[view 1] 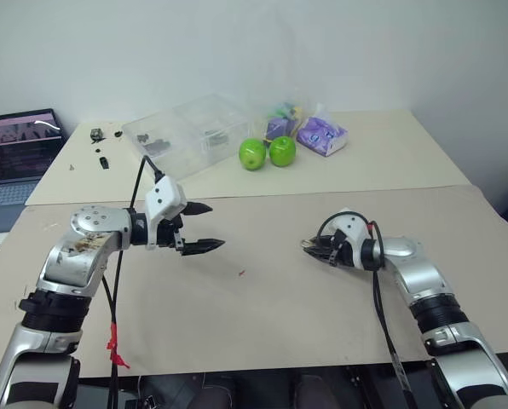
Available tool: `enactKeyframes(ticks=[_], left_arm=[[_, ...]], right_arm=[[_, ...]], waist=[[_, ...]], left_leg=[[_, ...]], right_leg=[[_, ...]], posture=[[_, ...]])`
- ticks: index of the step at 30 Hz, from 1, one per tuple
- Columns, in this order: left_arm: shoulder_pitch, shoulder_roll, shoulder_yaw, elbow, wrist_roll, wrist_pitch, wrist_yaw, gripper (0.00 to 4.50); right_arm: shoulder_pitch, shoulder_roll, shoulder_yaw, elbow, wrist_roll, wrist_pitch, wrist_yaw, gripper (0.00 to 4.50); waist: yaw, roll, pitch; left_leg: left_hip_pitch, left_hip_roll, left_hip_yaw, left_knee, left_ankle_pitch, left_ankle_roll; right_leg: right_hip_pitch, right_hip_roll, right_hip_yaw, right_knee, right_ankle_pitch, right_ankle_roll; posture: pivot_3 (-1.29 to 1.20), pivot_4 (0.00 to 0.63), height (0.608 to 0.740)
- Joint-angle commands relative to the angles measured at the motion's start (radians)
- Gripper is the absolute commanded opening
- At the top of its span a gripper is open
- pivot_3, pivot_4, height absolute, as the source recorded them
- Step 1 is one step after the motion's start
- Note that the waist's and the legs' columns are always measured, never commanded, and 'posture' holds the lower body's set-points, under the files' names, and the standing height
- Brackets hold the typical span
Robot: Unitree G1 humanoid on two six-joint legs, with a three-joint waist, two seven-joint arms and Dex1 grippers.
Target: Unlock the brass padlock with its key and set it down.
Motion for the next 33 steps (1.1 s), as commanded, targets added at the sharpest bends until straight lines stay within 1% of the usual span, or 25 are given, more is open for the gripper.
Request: enactKeyframes(ticks=[1,4,8,11,14,17,20,24,26,27,29,30,33], left_arm=[[-0.005,0.038,0.045,-0.019,-0.013,0.0,-0.009,4.5],[0.016,0.072,0.041,-0.012,0.007,-0.008,-0.018,4.5],[0.066,0.146,0.037,0.012,0.064,-0.064,-0.033,4.5],[0.078,0.159,0.042,0.022,0.084,-0.089,-0.021,4.5],[0.091,0.155,0.049,0.0,0.086,-0.085,-0.007,4.5],[0.109,0.153,0.056,-0.038,0.081,-0.069,0.012,4.5],[0.128,0.156,0.065,-0.071,0.072,-0.054,0.024,4.5],[0.148,0.16,0.075,-0.102,0.065,-0.037,0.03,4.5],[0.15,0.159,0.074,-0.11,0.063,-0.03,0.031,4.5],[0.151,0.159,0.073,-0.111,0.061,-0.029,0.029,4.5],[0.149,0.159,0.07,-0.111,0.059,-0.027,0.022,4.5],[0.147,0.16,0.069,-0.106,0.058,-0.029,0.016,4.5],[0.13,0.163,0.056,-0.073,0.069,-0.048,-0.005,4.5]], right_arm=[[-0.031,0.003,0.011,-0.116,0.012,0.056,0.03,0.91],[-0.068,0.025,0.042,-0.199,0.021,0.113,0.054,0.91],[-0.125,0.067,0.174,-0.29,-0.051,0.103,0.095,0.91],[-0.147,0.105,0.243,-0.295,-0.084,0.088,0.11,0.91],[-0.158,0.146,0.311,-0.216,-0.15,0.016,0.097,0.91],[-0.16,0.19,0.342,-0.142,-0.179,-0.035,0.081,0.91],[-0.165,0.206,0.351,-0.077,-0.207,-0.086,0.074,0.91],[-0.163,0.209,0.334,-0.046,-0.197,-0.099,0.091,0.91],[-0.162,0.198,0.331,-0.054,-0.19,-0.115,0.113,1.94],[-0.162,0.187,0.327,-0.068,-0.186,-0.115,0.127,2.17],[-0.164,0.169,0.31,-0.105,-0.167,-0.094,0.151,2.96],[-0.165,0.157,0.293,-0.129,-0.151,-0.071,0.162,3.18],[-0.163,0.118,0.243,-0.208,-0.107,-0.002,0.189,4.28]], waist=[[-0.001,0.0,0.0],[-0.008,0.0,0.0],[-0.019,0.0,0.0],[-0.022,0.0,0.0],[-0.01,0.0,0.0],[-0.009,0.0,0.0],[-0.009,0.0,0.0],[-0.016,0.0,0.0],[-0.016,0.0,0.0],[-0.015,0.0,0.0],[-0.015,0.0,0.0],[-0.016,0.0,0.0],[-0.019,0.0,0.0]], left_leg=[[0.0,0.0,0.0,0.0,0.0,0.0],[0.0,0.0,0.0,0.0,0.0,0.0],[0.0,0.001,0.0,0.0,0.0,0.0],[0.0,0.003,-0.001,0.0,-0.001,-0.001],[0.0,0.003,-0.001,0.0,-0.002,-0.002],[0.0,0.003,-0.001,0.002,-0.003,-0.004],[0.0,0.003,-0.001,0.002,-0.004,-0.005],[0.001,0.006,0.0,0.002,-0.004,-0.006],[0.001,0.008,0.0,0.002,-0.005,-0.007],[0.002,0.009,-0.001,0.002,-0.005,-0.008],[0.001,0.011,-0.001,0.003,-0.007,-0.01],[0.001,0.011,-0.001,0.003,-0.007,-0.01],[0.001,0.013,0.0,0.003,-0.007,-0.011]], right_leg=[[0.0,0.0,0.0,0.0,0.0,0.0],[-0.001,0.0,0.0,0.0,0.0,0.0],[-0.001,0.001,0.001,0.001,0.0,0.0],[-0.001,0.003,0.0,0.001,0.0,0.0],[-0.001,0.003,-0.001,0.0,0.0,0.0],[-0.002,0.003,-0.001,0.0,0.0,0.0],[-0.002,0.003,0.0,0.001,0.0,0.0],[-0.001,0.006,0.0,0.001,0.0,0.0],[-0.001,0.009,0.0,0.002,0.0,0.0],[-0.001,0.01,0.0,0.002,0.0,-0.001],[-0.001,0.012,0.0,0.002,0.001,-0.001],[-0.001,0.012,0.0,0.002,0.001,-0.001],[-0.002,0.015,0.0,0.002,0.001,-0.001]], posture=[[0.0,0.15,0.74],[0.0,0.15,0.74],[0.0,0.15,0.74],[0.0,0.15,0.74],[0.0,0.15,0.74],[0.0,0.15,0.74],[0.0,0.15,0.74],[0.0,0.15,0.74],[0.0,0.15,0.74],[0.0,0.15,0.74],[0.0,0.15,0.74],[0.0,0.15,0.74],[0.0,0.15,0.74]])
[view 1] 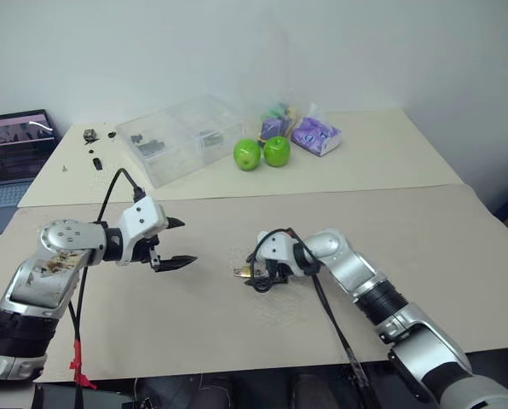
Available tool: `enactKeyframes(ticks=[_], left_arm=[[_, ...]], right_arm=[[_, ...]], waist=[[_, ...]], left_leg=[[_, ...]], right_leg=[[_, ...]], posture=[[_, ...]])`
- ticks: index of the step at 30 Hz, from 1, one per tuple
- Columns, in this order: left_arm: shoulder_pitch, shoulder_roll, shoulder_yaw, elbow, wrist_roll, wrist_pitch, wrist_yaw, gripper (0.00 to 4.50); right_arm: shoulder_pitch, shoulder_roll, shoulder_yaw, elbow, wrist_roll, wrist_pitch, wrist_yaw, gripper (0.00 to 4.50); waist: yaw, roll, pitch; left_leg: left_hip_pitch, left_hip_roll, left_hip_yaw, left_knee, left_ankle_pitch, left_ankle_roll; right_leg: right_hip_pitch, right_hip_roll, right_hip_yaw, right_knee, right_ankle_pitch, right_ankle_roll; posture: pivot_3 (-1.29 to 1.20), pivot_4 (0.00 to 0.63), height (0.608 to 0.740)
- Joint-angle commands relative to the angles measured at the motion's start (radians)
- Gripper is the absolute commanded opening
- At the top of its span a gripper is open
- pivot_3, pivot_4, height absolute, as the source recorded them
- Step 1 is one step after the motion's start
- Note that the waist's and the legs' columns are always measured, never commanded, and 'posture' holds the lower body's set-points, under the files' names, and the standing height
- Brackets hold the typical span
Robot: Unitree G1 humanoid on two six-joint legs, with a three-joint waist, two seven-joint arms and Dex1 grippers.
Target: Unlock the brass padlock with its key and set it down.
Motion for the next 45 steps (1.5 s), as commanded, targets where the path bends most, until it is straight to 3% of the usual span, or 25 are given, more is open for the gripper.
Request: enactKeyframes(ticks=[1,9,14,26,35,45], left_arm=[[-0.035,0.019,0.011,0.028,0.0,-0.029,-0.029,4.5],[-0.128,-0.066,-0.095,0.102,0.002,-0.078,-0.116,4.5],[-0.169,-0.115,-0.184,0.239,0.054,-0.224,-0.209,4.5],[-0.366,-0.403,-0.306,0.624,0.174,-0.468,-0.239,4.5],[-0.407,-0.454,-0.346,0.769,0.283,-0.582,-0.203,4.5],[-0.371,-0.483,-0.358,0.74,0.331,-0.557,-0.159,4.5]], right_arm=[[-0.012,-0.044,-0.086,-0.131,0.071,0.088,0.036,4.47],[0.064,-0.205,-0.211,-0.423,0.216,0.396,0.08,4.47],[0.115,-0.265,-0.268,-0.506,0.248,0.465,0.032,4.47],[0.236,-0.314,-0.377,-0.675,0.319,0.614,-0.117,4.47],[0.289,-0.343,-0.423,-0.74,0.355,0.666,-0.194,4.47],[0.288,-0.36,-0.416,-0.736,0.367,0.658,-0.226,4.47]], waist=[[0.0,0.0,0.0],[0.012,0.0,0.0],[0.017,0.0,0.0],[0.033,-0.001,0.0],[0.025,-0.002,0.0],[0.032,-0.002,0.0]], left_leg=[[0.0,0.0,0.0,0.0,0.0,0.0],[-0.001,0.001,0.0,0.001,-0.001,0.001],[-0.001,0.002,0.004,0.001,-0.001,0.001],[-0.004,0.001,0.005,0.006,-0.002,0.002],[-0.003,0.001,0.006,0.007,-0.003,0.004],[-0.002,0.001,0.006,0.008,-0.003,0.004]], right_leg=[[0.0,0.001,0.0,0.0,0.0,0.0],[0.0,0.001,0.0,-0.001,0.0,0.0],[0.0,0.001,0.002,-0.002,0.0,-0.001],[0.0,0.0,0.001,-0.004,0.001,-0.003],[0.001,0.0,0.001,-0.002,0.001,-0.003],[0.003,0.0,0.001,-0.002,0.001,-0.002]], posture=[[0.0,0.15,0.74],[0.0,0.15,0.74],[0.0,0.15,0.74],[0.0,0.15,0.74],[0.0,0.15,0.74],[0.0,0.15,0.74]])
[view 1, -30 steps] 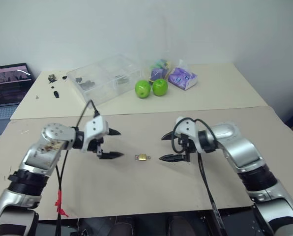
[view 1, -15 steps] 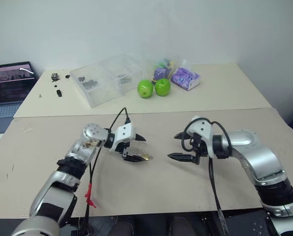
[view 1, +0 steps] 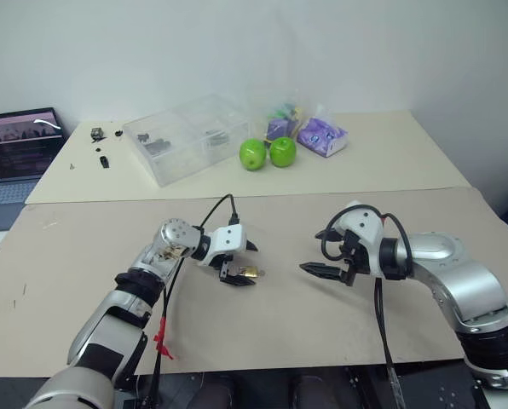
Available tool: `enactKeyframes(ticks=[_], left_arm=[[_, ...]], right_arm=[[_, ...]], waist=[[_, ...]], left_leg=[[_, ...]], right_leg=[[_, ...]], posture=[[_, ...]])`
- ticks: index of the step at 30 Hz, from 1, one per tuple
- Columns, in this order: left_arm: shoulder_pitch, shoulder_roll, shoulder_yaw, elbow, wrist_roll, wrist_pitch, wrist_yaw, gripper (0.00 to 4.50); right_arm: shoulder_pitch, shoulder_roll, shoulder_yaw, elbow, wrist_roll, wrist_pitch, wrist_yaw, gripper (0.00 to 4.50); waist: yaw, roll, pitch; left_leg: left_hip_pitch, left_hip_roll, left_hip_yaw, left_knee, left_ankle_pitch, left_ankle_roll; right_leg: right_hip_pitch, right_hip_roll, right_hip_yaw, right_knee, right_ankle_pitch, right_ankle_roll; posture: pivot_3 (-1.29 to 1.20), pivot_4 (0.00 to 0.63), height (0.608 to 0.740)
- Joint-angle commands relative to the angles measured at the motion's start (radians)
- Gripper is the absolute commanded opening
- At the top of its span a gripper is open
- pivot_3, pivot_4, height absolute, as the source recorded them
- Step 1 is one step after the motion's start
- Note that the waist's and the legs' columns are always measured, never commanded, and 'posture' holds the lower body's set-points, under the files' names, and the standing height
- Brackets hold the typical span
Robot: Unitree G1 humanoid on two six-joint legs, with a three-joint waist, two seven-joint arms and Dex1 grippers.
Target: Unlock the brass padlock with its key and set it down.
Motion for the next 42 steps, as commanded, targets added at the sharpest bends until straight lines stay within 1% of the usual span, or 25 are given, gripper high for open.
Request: enactKeyframes(ticks=[1,3,4,7,8,9,10,12,14,15,23,28,31,34,37,38,39,42], left_arm=[[0.019,-0.009,-0.002,-0.04,0.016,0.031,0.027,4.5],[0.025,-0.002,-0.005,-0.055,0.023,0.057,0.027,4.5],[0.027,0.004,-0.009,-0.055,0.033,0.059,0.03,4.23],[0.009,0.028,-0.017,-0.01,0.061,0.069,0.029,3.65],[0.0,0.034,-0.018,0.005,0.068,0.063,0.033,3.1],[-0.005,0.038,-0.018,0.015,0.071,0.063,0.035,2.87],[-0.01,0.04,-0.017,0.021,0.071,0.063,0.033,2.46],[-0.014,0.04,-0.016,0.027,0.069,0.062,0.032,1.83],[-0.012,0.038,-0.017,0.021,0.064,0.067,0.028,1.09],[-0.008,0.037,-0.018,0.013,0.062,0.071,0.024,0.82],[-0.031,0.015,0.017,-0.036,0.02,0.132,0.031,0.8],[-0.097,-0.016,0.059,-0.099,-0.031,0.243,0.038,0.8],[-0.174,-0.038,0.082,-0.156,-0.082,0.366,-0.005,0.8],[-0.226,-0.04,0.083,-0.18,-0.109,0.437,-0.038,0.8],[-0.275,-0.046,0.086,-0.192,-0.14,0.493,-0.064,0.8],[-0.288,-0.05,0.087,-0.195,-0.152,0.508,-0.074,0.8],[-0.301,-0.054,0.089,-0.196,-0.163,0.523,-0.082,0.8],[-0.329,-0.063,0.092,-0.19,-0.191,0.572,-0.101,0.8]], right_arm=[[-0.016,-0.017,-0.027,-0.027,0.019,-0.01,-0.008,4.47],[-0.019,-0.016,-0.025,-0.024,0.019,-0.012,-0.009,4.47],[-0.02,-0.017,-0.024,-0.023,0.018,-0.013,-0.009,4.49],[-0.023,-0.017,-0.015,-0.018,0.015,-0.017,-0.008,4.5],[-0.024,-0.017,-0.013,-0.016,0.013,-0.019,-0.007,4.5],[-0.026,-0.018,-0.011,-0.015,0.013,-0.02,-0.006,4.5],[-0.028,-0.017,-0.009,-0.012,0.012,-0.021,-0.006,4.5],[-0.032,-0.018,-0.005,-0.008,0.01,-0.023,-0.005,4.5],[-0.036,-0.02,-0.002,-0.004,0.007,-0.027,-0.002,4.5],[-0.039,-0.02,0.0,-0.002,0.006,-0.028,-0.001,4.5],[-0.049,-0.025,0.009,0.005,0.007,-0.032,0.007,4.5],[-0.054,-0.027,0.009,0.005,0.009,-0.034,0.011,4.5],[-0.067,-0.041,-0.024,-0.012,0.043,-0.011,0.031,4.5],[-0.108,-0.053,-0.063,-0.003,0.079,-0.007,0.038,4.5],[-0.142,-0.061,-0.081,0.031,0.045,-0.101,0.02,4.5],[-0.147,-0.064,-0.08,0.051,0.013,-0.16,0.007,4.5],[-0.146,-0.069,-0.078,0.073,-0.02,-0.221,-0.005,4.5],[-0.12,-0.087,-0.082,0.106,-0.059,-0.315,-0.005,4.5]], waist=[[0.003,0.0,0.0],[0.004,0.0,0.0],[0.005,0.0,0.0],[0.006,0.0,0.0],[0.006,0.0,-0.001],[0.005,0.0,-0.001],[0.005,0.0,-0.001],[0.004,0.0,-0.001],[-0.003,0.0,-0.001],[-0.004,0.0,-0.001],[-0.004,0.0,-0.001],[-0.004,-0.001,-0.001],[-0.003,-0.001,-0.001],[-0.005,-0.002,0.0],[-0.01,-0.001,0.0],[-0.011,-0.001,0.0],[-0.01,-0.001,0.0],[-0.007,-0.001,0.0]], left_leg=[[0.0,0.0,0.0,0.0,0.0,0.0],[0.001,0.0,0.0,0.0,0.0,0.0],[0.001,0.0,0.0,0.0,0.0,0.0],[0.001,0.0,0.0,0.0,0.0,0.0],[0.001,0.0,0.0,0.0,0.0,0.0],[0.002,0.0,0.0,0.0,0.0,0.0],[0.002,0.0,0.0,0.0,0.0,0.0],[0.003,0.0,0.0,0.0,0.0,0.0],[0.003,0.001,0.0,0.0,0.0,0.0],[0.003,0.001,0.0,0.0,0.0,0.0],[0.003,0.001,0.0,0.0,0.0,0.0],[0.001,0.001,0.0,0.0,0.0,0.0],[0.0,0.001,0.0,0.001,0.0,0.0],[-0.005,0.0,-0.001,0.004,-0.001,0.001],[-0.005,0.0,0.0,0.008,-0.003,0.006],[-0.005,0.0,0.0,0.008,-0.004,0.007],[-0.005,0.0,0.0,0.009,-0.004,0.007],[-0.004,0.001,0.0,0.008,-0.004,0.007]], right_leg=[[0.0,0.0,0.0,0.0,0.0,0.0],[0.0,0.0,0.0,0.0,0.0,0.0],[0.0,0.0,0.0,0.0,0.0,0.0],[0.001,0.0,0.0,0.0,0.0,0.0],[0.001,0.0,0.0,0.0,0.0,0.0],[0.001,0.0,0.0,0.0,0.0,0.0],[0.001,0.0,0.0,0.0,0.0,0.0],[0.001,0.001,0.0,-0.001,0.0,0.0],[0.001,0.001,0.0,-0.001,0.0,0.0],[0.001,0.001,0.0,-0.001,0.0,0.001],[0.001,0.001,0.0,0.0,0.0,0.0],[0.0,0.001,0.0,0.001,0.0,0.0],[0.0,0.001,0.0,0.0,0.0,0.001],[-0.003,0.001,-0.001,0.0,0.0,0.001],[-0.002,0.001,-0.001,0.0,0.0,0.001],[-0.002,0.001,-0.001,0.0,0.0,0.001],[-0.002,0.002,-0.001,0.0,0.0,0.001],[-0.002,0.003,-0.001,0.0,0.0,0.001]], posture=[[0.0,0.15,0.74],[0.0,0.15,0.74],[0.0,0.15,0.74],[0.0,0.15,0.74],[0.0,0.15,0.74],[0.0,0.15,0.74],[0.0,0.15,0.74],[0.0,0.15,0.74],[0.0,0.15,0.74],[0.0,0.15,0.74],[0.0,0.15,0.74],[0.0,0.15,0.74],[0.0,0.15,0.74],[0.0,0.15,0.74],[0.0,0.15,0.74],[0.0,0.15,0.74],[0.0,0.15,0.74],[0.0,0.15,0.74]])
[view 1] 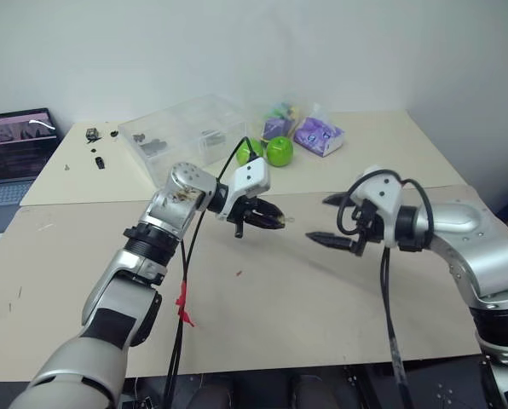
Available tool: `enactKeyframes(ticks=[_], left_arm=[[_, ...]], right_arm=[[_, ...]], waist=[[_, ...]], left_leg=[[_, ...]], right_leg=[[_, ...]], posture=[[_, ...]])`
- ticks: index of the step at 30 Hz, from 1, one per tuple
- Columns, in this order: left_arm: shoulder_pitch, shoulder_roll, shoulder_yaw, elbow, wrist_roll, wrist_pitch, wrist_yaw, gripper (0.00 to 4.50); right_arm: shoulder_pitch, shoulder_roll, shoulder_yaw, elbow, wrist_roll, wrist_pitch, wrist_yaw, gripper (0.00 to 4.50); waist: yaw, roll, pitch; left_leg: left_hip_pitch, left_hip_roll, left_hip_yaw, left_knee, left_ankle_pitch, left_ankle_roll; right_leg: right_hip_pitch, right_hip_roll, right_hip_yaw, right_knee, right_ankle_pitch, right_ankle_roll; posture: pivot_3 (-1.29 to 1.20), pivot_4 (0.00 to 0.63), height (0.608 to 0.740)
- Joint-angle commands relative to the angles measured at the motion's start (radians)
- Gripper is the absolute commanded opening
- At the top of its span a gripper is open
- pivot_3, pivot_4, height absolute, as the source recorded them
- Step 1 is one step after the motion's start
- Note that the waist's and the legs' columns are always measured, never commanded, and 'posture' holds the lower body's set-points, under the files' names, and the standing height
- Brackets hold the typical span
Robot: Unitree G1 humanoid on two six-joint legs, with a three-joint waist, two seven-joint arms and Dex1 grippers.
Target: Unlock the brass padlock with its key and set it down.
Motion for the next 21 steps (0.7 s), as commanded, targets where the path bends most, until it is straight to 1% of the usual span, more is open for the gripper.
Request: enactKeyframes(ticks=[1,2,4,6,8,10,15,18,21], left_arm=[[-0.056,-0.005,0.025,-0.02,-0.046,0.065,-0.036,0.8],[-0.059,-0.004,0.023,-0.019,-0.051,0.08,-0.046,0.8],[-0.072,0.007,0.025,-0.008,-0.099,0.186,-0.111,0.8],[-0.097,0.022,0.024,0.062,-0.133,0.276,-0.19,0.8],[-0.112,0.064,-0.033,0.127,-0.162,0.286,-0.241,0.8],[-0.127,0.108,-0.092,0.154,-0.249,0.317,-0.254,0.8],[-0.135,0.175,-0.233,0.182,-0.369,0.275,-0.254,0.8],[-0.136,0.18,-0.281,0.183,-0.403,0.27,-0.254,0.8],[-0.129,0.196,-0.324,0.134,-0.447,0.273,-0.254,0.8]], right_arm=[[0.028,-0.036,-0.035,0.02,-0.06,-0.147,-0.004,4.5],[0.038,-0.044,-0.036,0.026,-0.073,-0.173,-0.002,4.5],[0.063,-0.065,-0.034,0.047,-0.135,-0.286,-0.018,4.5],[0.1,-0.092,-0.023,0.063,-0.199,-0.41,-0.023,4.5],[0.146,-0.103,-0.012,0.051,-0.226,-0.496,-0.009,4.5],[0.178,-0.089,-0.009,0.014,-0.227,-0.535,-0.013,4.5],[0.228,-0.035,0.021,-0.114,-0.185,-0.487,-0.012,4.5],[0.217,0.02,0.038,-0.176,-0.138,-0.399,-0.025,4.5],[0.188,0.085,0.057,-0.227,-0.086,-0.297,-0.053,4.5]], waist=[[0.001,0.0,0.0],[0.002,0.0,0.0],[0.001,0.0,0.0],[0.0,0.0,0.0],[-0.003,0.0,0.0],[-0.012,0.0,0.0],[-0.021,0.0,0.001],[-0.021,0.0,0.001],[-0.02,-0.001,0.001]], left_leg=[[0.0,0.0,0.0,0.0,0.0,0.0],[0.0,0.0,0.0,0.0,0.0,0.0],[0.0,0.0,0.0,0.001,0.0,0.0],[-0.001,-0.001,0.001,0.001,0.0,0.0],[-0.001,-0.002,0.002,0.002,-0.001,0.001],[0.001,-0.001,0.003,0.001,-0.001,0.002],[0.002,0.001,0.002,0.001,-0.001,0.002],[0.003,0.001,0.002,0.002,-0.001,0.002],[0.003,0.001,0.002,0.002,-0.002,0.003]], right_leg=[[0.0,0.0,0.0,0.0,0.0,0.0],[0.0,0.0,0.0,0.0,0.0,0.0],[0.0,0.0,0.0,0.0,0.0,0.0],[0.0,0.0,0.0,0.0,0.0,0.0],[0.0,0.0,0.001,0.0,0.0,0.0],[0.0,0.002,0.001,0.0,0.0,0.001],[0.0,0.003,0.001,0.003,0.0,0.001],[0.001,0.002,0.002,0.003,0.0,0.001],[0.001,0.001,0.003,0.002,0.0,0.0]], posture=[[0.0,0.15,0.74],[0.0,0.15,0.74],[0.0,0.15,0.74],[0.0,0.15,0.74],[0.0,0.15,0.74],[0.0,0.15,0.74],[0.0,0.15,0.74],[0.0,0.15,0.74],[0.0,0.15,0.74]])
